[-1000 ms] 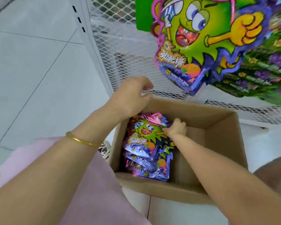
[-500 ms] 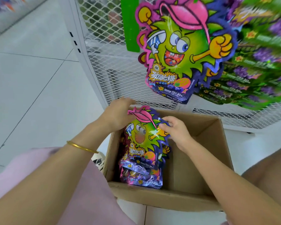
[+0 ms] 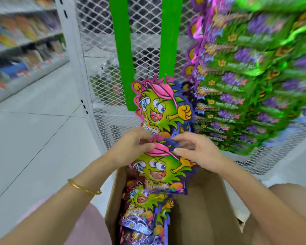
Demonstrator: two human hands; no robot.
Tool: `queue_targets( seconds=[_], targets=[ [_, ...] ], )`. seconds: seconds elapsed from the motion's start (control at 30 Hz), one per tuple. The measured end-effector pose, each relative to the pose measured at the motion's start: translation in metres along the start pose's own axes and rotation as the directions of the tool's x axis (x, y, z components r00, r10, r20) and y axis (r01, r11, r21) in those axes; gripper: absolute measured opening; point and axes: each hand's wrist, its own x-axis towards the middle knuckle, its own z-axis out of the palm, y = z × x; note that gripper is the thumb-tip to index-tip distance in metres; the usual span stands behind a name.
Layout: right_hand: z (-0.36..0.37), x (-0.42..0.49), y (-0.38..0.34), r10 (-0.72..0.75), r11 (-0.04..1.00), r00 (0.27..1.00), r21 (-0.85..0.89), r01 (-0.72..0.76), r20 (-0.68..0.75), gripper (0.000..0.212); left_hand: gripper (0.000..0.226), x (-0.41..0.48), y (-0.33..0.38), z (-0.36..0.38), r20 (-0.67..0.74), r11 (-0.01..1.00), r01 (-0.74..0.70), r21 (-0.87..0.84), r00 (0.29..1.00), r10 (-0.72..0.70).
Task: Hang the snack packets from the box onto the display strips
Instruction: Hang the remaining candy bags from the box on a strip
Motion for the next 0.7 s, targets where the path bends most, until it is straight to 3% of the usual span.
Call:
queue_targets(
  seconds=[0.1, 0.23, 0.33, 0.4, 0.53, 0.6, 0.7],
  targets=[
    [-0.018, 0.008, -0.028, -0.135, 0.977, 0.988, -0.173, 0.122, -0.068, 0.006, 0.017, 0.017, 0.031, -0.020, -0.029, 0.996, -0.076, 0.040, 0.997, 0.077],
    [-0.043, 0.020, -0.049, -0.165, 0.980, 0.961, -0.144, 0.135, -0.224, 0.013, 0.017, 0.043, 0.061, -0.053, -0.080, 0.995, -0.092, -0.027, 0.993, 0.090],
    [-0.061, 0.029, -0.061, -0.162, 0.981, 0.953, -0.147, 0.128, -0.255, 0.013, 0.041, 0.075, 0.075, -0.083, -0.308, 0.981, -0.045, -0.189, 0.951, -0.016],
    [-0.071, 0.034, -0.068, -0.174, 0.974, 0.951, -0.185, 0.128, -0.257, 0.011, 0.046, 0.101, 0.079, -0.096, -0.417, 0.969, -0.025, -0.245, 0.905, -0.082],
    [-0.082, 0.045, -0.084, -0.199, 0.938, 0.949, -0.329, 0.112, -0.246, 0.017, 0.034, 0.133, 0.085, -0.101, -0.372, 0.955, -0.023, -0.296, 0.924, -0.093],
    [-0.086, 0.052, -0.092, -0.222, 0.913, 0.940, -0.394, 0.108, -0.257, 0.026, 0.048, 0.133, 0.087, -0.099, -0.366, 0.947, -0.037, -0.320, 0.927, -0.088],
    [-0.090, 0.062, -0.103, -0.252, 0.899, 0.923, -0.424, 0.111, -0.292, 0.016, 0.055, 0.125, 0.093, -0.098, -0.321, 0.954, 0.000, -0.300, 0.942, -0.101]
  ],
)
